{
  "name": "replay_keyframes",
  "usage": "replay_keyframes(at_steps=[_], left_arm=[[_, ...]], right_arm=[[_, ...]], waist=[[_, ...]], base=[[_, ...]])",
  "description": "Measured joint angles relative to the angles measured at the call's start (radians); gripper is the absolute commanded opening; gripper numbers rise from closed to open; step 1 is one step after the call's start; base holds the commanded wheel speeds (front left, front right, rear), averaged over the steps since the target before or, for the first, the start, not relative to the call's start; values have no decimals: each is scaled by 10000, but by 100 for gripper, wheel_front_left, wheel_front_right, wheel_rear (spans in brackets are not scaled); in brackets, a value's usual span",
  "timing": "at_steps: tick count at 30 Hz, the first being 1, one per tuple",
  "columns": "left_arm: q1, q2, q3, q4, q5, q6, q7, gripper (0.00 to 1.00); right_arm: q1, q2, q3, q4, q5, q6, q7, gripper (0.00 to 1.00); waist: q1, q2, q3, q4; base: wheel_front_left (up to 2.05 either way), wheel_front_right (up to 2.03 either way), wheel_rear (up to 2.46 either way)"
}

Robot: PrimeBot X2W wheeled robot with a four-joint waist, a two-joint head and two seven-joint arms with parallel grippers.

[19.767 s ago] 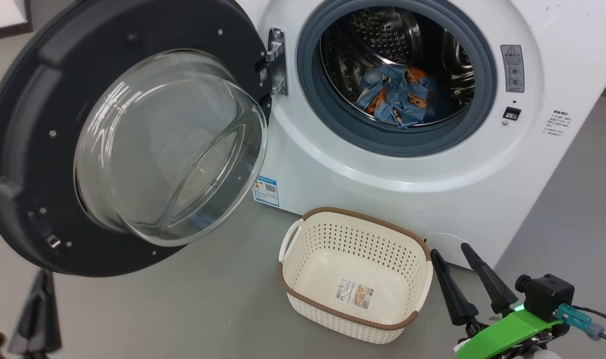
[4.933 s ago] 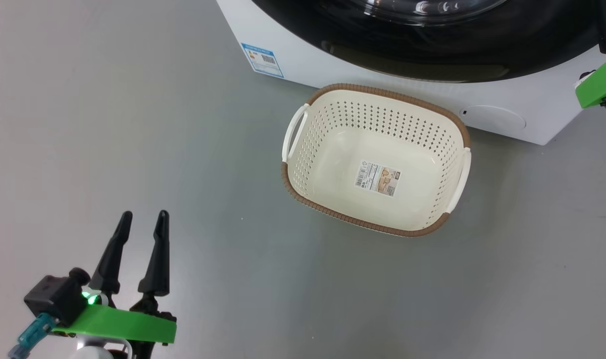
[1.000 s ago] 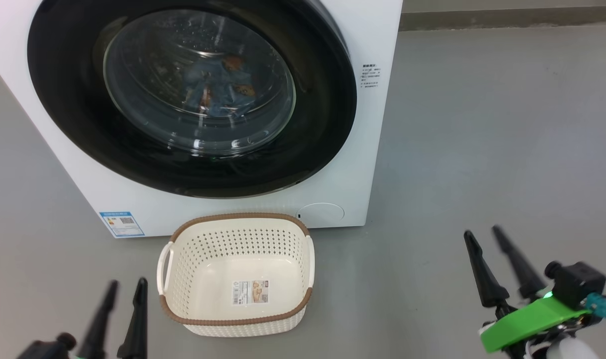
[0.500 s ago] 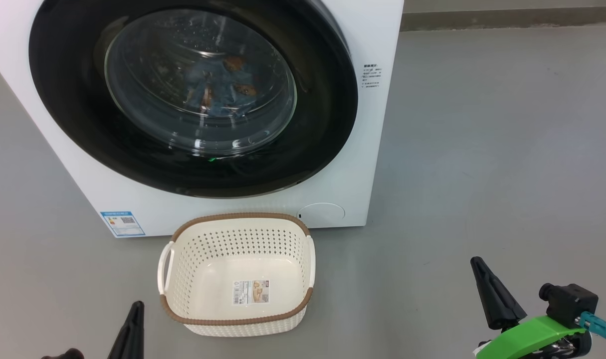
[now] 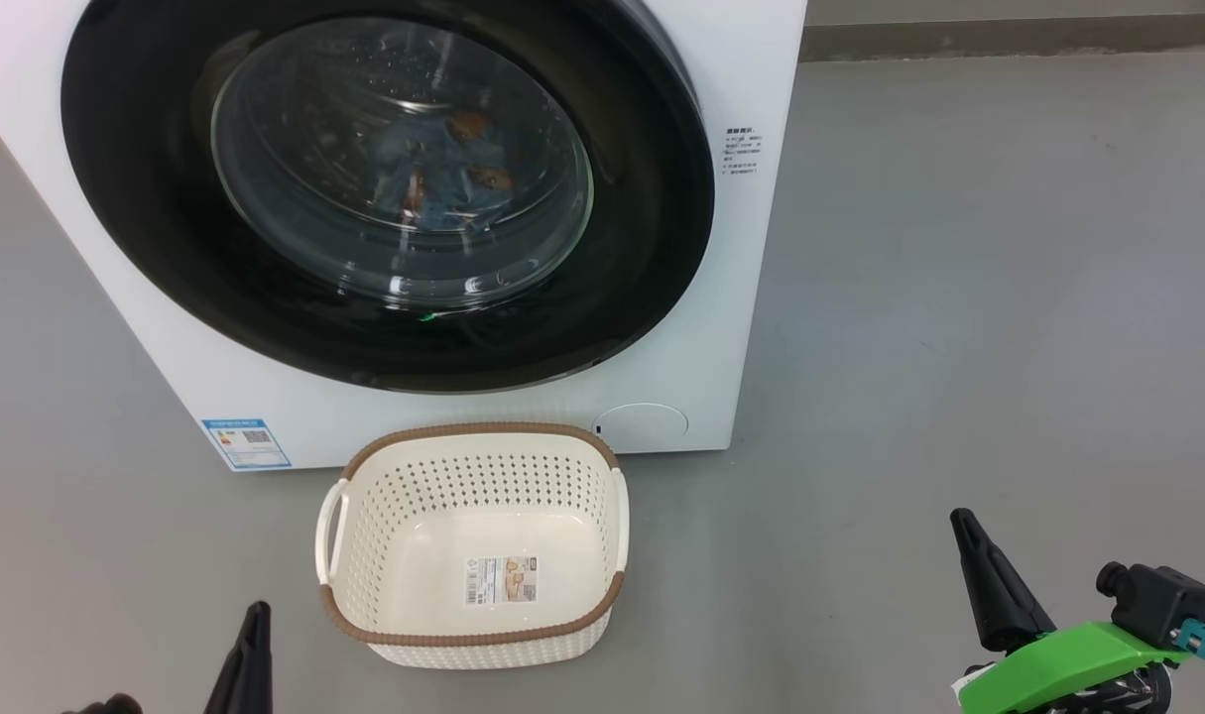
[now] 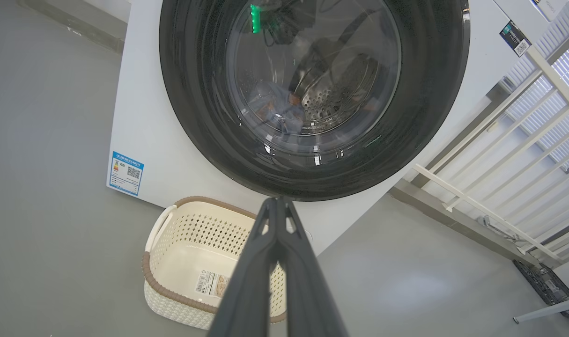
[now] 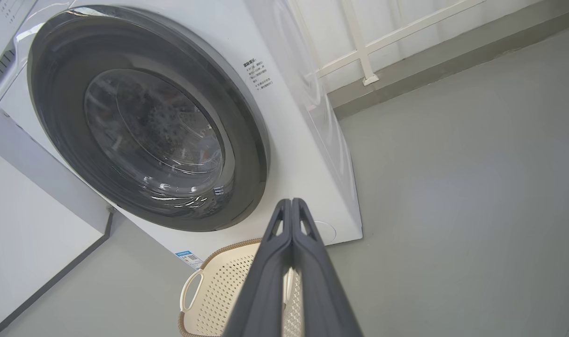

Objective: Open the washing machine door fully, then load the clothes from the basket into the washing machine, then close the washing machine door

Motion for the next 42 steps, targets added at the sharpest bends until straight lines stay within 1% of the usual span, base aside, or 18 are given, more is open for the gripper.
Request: replay_keyframes(at_steps=[42], left_arm=[[-589, -374, 750, 403, -3739, 0, 1143, 0]], right_arm=[[-8, 499, -886, -4, 4057, 0, 1172, 0]], waist=[[0, 0, -14, 109]], base=[[0, 0, 0]])
